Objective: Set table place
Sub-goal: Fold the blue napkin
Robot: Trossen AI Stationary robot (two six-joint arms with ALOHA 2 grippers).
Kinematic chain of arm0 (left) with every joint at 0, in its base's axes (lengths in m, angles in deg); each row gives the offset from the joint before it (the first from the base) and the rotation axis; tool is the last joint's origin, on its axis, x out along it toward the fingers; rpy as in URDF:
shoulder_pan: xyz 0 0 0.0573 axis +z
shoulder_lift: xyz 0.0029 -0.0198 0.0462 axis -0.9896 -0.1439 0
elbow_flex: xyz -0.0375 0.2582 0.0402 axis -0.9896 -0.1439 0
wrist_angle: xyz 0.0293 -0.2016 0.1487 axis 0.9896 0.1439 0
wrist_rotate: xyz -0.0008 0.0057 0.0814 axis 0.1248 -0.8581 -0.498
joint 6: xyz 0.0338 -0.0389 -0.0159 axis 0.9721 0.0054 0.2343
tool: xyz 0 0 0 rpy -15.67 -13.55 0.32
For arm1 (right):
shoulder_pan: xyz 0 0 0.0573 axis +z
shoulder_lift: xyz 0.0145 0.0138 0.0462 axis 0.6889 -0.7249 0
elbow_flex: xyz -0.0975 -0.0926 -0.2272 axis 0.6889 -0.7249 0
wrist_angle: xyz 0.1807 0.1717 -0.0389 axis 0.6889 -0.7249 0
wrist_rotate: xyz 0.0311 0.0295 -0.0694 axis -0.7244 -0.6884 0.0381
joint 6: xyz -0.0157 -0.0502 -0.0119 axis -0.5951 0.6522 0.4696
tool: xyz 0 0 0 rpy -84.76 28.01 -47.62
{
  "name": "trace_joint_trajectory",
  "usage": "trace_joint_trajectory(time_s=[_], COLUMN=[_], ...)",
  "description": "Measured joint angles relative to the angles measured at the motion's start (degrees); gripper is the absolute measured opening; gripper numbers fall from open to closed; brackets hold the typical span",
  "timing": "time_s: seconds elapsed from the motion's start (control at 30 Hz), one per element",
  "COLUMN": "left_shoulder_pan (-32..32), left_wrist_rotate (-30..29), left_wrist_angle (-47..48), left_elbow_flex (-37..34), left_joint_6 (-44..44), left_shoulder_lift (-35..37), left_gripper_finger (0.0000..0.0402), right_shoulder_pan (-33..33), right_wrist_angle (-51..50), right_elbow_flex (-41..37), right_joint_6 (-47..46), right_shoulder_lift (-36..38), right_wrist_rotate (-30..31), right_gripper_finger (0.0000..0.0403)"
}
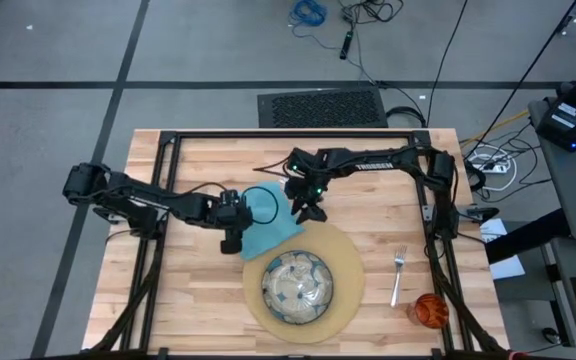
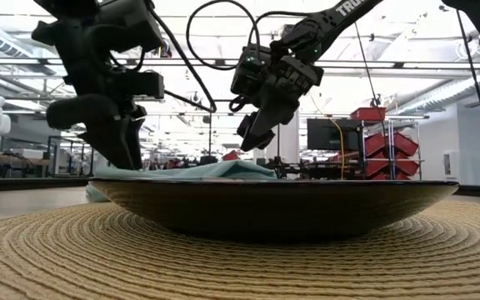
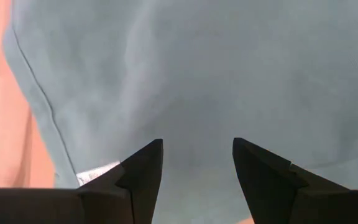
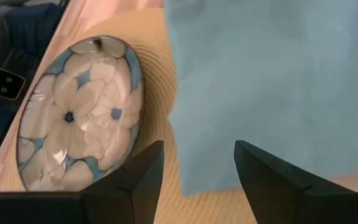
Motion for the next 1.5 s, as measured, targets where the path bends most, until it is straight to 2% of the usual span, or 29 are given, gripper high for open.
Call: trace_joint_trajectory(time_s=[0.17, 0.3, 0.43, 0.63, 0.83, 1.03, 1.13, 1.37, 1.43, 1.5], left_shoulder_pan=[4.27, 5.05, 2.80, -1.73, -7.76, -8.63, -8.70, -10.66, -12.55, -14.80], left_wrist_rotate=[2.58, 6.15, 7.16, 6.59, 6.40, 5.44, 4.77, 1.66, 1.09, -1.27], left_wrist_angle=[-4.56, -5.04, -5.54, -3.35, -4.43, -6.28, -6.76, -7.96, -7.83, -5.58], left_elbow_flex=[-2.66, -3.36, -1.87, -1.48, -1.85, -1.93, -1.93, -1.93, -1.22, 0.11], left_joint_6=[0.38, -1.62, -3.46, -6.99, -9.56, -10.07, -11.86, -21.93, -22.01, -23.22], left_shoulder_lift=[0.03, 0.00, 1.34, 3.44, 3.19, 2.16, 2.10, 2.30, 2.36, 2.34], left_gripper_finger=[0.0181, 0.0181, 0.0180, 0.0180, 0.0180, 0.0180, 0.0180, 0.0180, 0.0180, 0.0180], right_shoulder_pan=[-0.62, 1.06, 3.53, 6.26, 5.65, 3.59, 3.59, 3.61, 4.47, 6.27], right_wrist_angle=[1.14, -2.05, -4.29, -2.37, 4.89, 9.10, 9.42, 10.39, 9.95, 9.02], right_elbow_flex=[-0.53, -0.59, -0.57, -1.11, -7.09, -9.33, -9.35, -9.40, -9.40, -9.41], right_joint_6=[-1.86, -1.64, -0.55, 0.11, -1.31, -2.82, -2.82, -4.85, -5.80, -6.14], right_shoulder_lift=[0.00, 0.45, 1.72, 2.27, 2.21, 2.21, 2.21, 2.21, 2.21, 2.44], right_wrist_rotate=[-0.28, -0.32, -0.22, 0.51, 4.11, 5.91, 4.59, -6.80, -7.46, -4.54], right_gripper_finger=[0.0187, 0.0187, 0.0187, 0.0187, 0.0187, 0.0187, 0.0187, 0.0187, 0.0187, 0.0187])
